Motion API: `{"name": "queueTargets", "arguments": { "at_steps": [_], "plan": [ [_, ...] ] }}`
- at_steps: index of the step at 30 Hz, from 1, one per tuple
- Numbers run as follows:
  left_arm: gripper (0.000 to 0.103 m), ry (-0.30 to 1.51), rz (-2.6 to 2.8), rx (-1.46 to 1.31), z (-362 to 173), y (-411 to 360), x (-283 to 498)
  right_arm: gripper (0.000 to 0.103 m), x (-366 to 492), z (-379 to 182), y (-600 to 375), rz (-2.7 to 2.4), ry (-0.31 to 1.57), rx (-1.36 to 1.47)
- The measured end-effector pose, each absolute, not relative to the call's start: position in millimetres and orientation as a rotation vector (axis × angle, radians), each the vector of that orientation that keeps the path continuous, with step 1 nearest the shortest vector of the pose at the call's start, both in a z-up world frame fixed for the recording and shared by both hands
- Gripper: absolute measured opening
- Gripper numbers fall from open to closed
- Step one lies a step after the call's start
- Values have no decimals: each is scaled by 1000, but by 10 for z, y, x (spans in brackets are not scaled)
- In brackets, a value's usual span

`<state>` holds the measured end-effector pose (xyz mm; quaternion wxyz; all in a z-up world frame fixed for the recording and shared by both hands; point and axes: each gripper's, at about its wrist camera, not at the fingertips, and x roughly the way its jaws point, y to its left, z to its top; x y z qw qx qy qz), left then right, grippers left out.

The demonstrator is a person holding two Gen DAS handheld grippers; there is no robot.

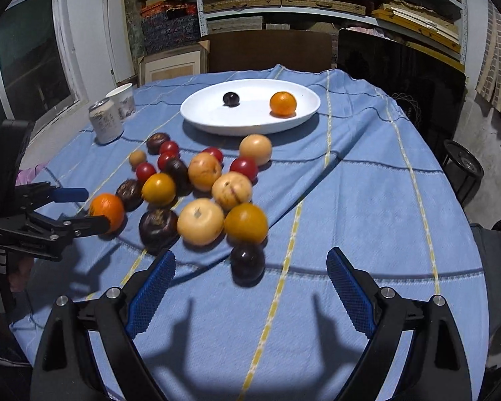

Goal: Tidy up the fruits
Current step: 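Grasp an orange with the left tool while the right tool grasps a dark plum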

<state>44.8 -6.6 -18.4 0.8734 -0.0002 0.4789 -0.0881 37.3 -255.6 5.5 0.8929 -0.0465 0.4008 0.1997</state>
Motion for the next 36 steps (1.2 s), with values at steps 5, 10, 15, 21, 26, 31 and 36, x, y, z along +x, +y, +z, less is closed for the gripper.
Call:
{"name": "queueTargets", "arguments": {
  "at_steps": [5, 10, 15, 21, 26, 31, 36],
  "plan": [
    [93, 1000, -159, 1, -197, -88, 525, 93, 307, 25, -2548, 438, 834, -68],
    [59, 1011, -161, 24, -263, -147, 558, 93, 314, 16, -2536, 441, 840, -65],
    [44, 999, -185, 47, -253, -243, 539, 93, 380, -29, -2477, 380, 857, -149],
    [44, 1006, -188, 5, -257, -208, 550, 62, 522, -161, -2425, 377, 910, -177],
    [44, 1004, -188, 4, -264, -210, 545, 52, 613, -255, -2365, 365, 940, -180],
    [44, 1005, -189, 0, -261, -209, 555, 27, 639, -292, -2359, 371, 961, -163],
    [44, 1001, -200, -12, -264, -171, 544, 27, 622, -240, -2468, 370, 949, -112]
  ]
}}
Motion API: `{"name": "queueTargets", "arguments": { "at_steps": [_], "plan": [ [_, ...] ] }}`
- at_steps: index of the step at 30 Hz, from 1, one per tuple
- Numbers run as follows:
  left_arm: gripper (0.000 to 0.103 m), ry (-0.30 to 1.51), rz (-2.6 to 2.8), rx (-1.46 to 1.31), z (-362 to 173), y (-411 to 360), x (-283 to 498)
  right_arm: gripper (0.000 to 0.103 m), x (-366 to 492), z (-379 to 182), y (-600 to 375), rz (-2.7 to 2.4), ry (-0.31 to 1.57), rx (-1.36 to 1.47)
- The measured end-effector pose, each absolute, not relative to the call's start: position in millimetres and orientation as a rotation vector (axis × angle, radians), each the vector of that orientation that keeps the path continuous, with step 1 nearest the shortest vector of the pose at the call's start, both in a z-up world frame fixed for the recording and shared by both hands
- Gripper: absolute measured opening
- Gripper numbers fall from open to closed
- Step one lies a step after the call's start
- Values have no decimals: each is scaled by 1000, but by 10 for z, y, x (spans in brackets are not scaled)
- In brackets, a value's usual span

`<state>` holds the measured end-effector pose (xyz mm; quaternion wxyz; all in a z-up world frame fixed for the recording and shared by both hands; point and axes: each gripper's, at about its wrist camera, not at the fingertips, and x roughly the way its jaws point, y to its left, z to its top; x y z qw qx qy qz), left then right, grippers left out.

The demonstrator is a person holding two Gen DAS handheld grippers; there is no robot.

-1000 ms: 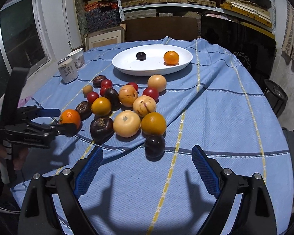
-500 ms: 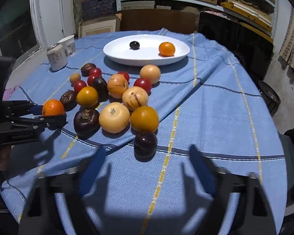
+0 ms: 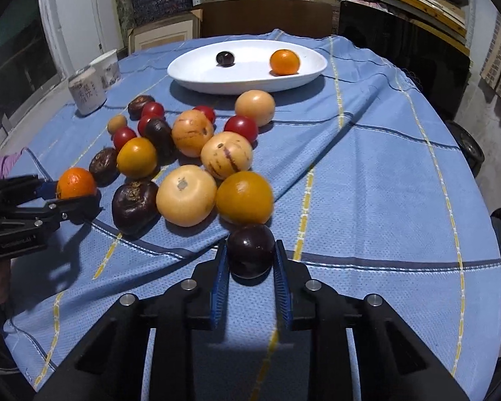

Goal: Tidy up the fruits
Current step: 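Grasp an orange with the left tool while the right tool grasps a dark plum, then lower the orange onto the plate with the left tool while the right drops the plum there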

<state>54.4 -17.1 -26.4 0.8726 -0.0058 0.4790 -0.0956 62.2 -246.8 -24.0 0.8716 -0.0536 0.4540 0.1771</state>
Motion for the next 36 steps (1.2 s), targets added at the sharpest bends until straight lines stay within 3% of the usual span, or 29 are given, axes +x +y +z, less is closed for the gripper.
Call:
{"name": "queueTargets", "arguments": {
  "at_steps": [7, 17, 27, 36],
  "plan": [
    [44, 996, -187, -11, -173, -74, 415, 27, 544, -10, -2594, 390, 892, -70],
    [44, 874, -189, 34, 421, -3, 470, 27, 693, 476, -2675, 441, 778, -10],
    [44, 876, -189, -11, 678, 2, 1450, 27, 1497, 795, -2397, 505, 739, -11],
    [44, 957, -157, -10, 297, -93, 2520, 27, 2499, 307, -2076, 473, 867, -35]
  ]
}}
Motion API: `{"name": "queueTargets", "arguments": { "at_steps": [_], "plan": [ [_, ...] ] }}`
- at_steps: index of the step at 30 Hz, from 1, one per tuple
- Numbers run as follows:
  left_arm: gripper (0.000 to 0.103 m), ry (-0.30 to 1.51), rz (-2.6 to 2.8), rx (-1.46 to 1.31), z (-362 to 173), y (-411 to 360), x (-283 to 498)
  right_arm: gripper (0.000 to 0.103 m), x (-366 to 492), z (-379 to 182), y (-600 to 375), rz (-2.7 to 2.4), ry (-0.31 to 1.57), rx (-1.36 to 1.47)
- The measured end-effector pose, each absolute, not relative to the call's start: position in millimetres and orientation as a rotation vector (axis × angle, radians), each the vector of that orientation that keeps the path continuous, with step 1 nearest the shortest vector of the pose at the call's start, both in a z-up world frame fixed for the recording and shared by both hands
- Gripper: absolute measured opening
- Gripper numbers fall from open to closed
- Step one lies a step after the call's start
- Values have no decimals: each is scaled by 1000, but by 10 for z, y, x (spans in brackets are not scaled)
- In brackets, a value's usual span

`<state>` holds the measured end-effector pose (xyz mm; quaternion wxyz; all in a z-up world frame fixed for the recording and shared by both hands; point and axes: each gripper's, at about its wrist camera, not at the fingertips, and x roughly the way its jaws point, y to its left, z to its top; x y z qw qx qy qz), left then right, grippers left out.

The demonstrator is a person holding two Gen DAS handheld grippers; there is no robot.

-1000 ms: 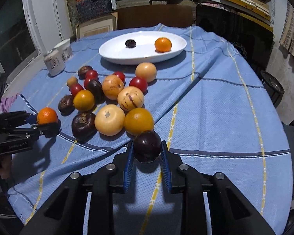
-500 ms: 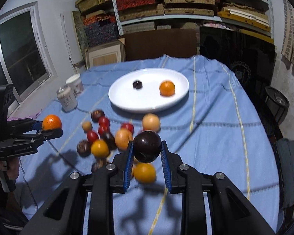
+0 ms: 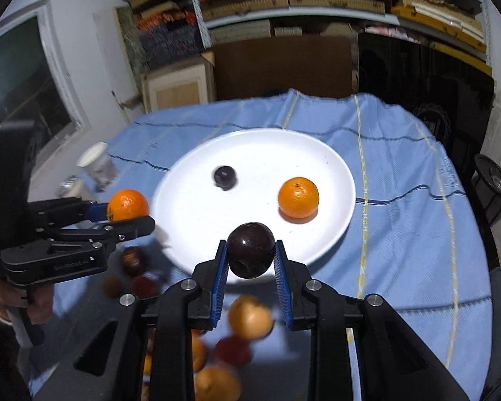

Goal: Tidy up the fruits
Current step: 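Lower the orange onto the plate with the left tool while the right drops the plum there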

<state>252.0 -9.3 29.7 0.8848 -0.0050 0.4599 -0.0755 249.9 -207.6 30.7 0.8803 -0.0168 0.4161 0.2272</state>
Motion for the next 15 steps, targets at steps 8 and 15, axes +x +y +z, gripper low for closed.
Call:
{"name": "queueTargets", "arguments": {
  "at_steps": [8, 15],
  "plan": [
    [44, 999, -121, -2, -31, -66, 2974, 28, 2871, -31, -1999, 447, 931, -80],
    [63, 1004, -128, -60, -39, -64, 3068, 47, 2878, -66, -1977, 424, 917, -87]
  ]
}}
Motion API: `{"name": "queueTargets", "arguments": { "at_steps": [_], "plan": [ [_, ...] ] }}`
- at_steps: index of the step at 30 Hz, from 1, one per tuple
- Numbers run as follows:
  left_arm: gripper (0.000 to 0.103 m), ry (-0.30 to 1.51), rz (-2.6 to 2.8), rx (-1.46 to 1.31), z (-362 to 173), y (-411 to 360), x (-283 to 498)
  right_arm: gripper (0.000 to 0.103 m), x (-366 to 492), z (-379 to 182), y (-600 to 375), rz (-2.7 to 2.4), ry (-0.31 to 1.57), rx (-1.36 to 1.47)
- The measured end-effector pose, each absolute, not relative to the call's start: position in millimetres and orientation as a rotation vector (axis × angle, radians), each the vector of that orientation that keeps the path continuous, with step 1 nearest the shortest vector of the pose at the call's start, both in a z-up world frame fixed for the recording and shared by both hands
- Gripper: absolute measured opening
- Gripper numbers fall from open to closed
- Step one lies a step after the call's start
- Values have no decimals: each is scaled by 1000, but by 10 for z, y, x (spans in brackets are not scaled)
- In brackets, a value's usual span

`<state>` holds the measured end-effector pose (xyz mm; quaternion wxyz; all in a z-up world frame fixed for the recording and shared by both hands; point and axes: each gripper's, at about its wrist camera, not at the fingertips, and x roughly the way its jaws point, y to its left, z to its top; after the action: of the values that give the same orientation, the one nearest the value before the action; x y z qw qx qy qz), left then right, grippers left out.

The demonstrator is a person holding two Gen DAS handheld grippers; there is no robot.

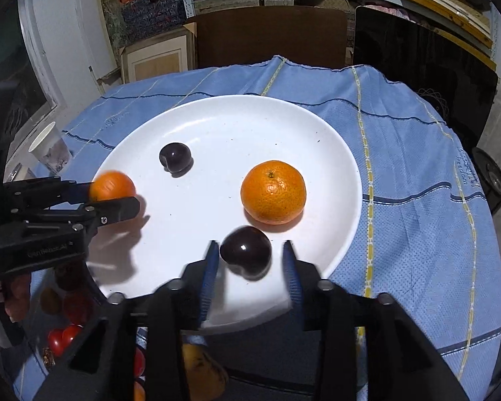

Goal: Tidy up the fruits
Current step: 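Lower the orange onto the plate with the left tool while the right drops the plum there, then grasp a brown mangosteen with the left tool while the right tool grasps a yellow fruit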

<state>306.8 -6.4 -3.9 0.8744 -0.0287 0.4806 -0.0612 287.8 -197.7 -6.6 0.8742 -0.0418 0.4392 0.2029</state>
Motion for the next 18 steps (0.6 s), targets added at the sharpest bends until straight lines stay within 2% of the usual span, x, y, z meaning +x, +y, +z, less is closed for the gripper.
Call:
{"name": "queueTargets", "arguments": {
  "at_steps": [2, 5, 10, 13, 18],
  "plan": [
    [73, 973, -111, -72, 68, -30, 3009, 49, 2791, 4, -2016, 432, 901, -61],
    [74, 933, -107, -80, 262, 28, 2818, 54, 2588, 124, -2138, 438, 880, -27],
    [83, 847, -97, -64, 517, 97, 2300, 65, 2064, 309, -2431, 431, 828, 38],
    [84, 811, -98, -58, 563, 116, 1972, 74, 1730, 338, -2569, 437, 811, 53],
    [84, 808, -114, -37, 512, 61, 1511, 75, 1283, 283, -2743, 421, 821, 81]
  ]
}}
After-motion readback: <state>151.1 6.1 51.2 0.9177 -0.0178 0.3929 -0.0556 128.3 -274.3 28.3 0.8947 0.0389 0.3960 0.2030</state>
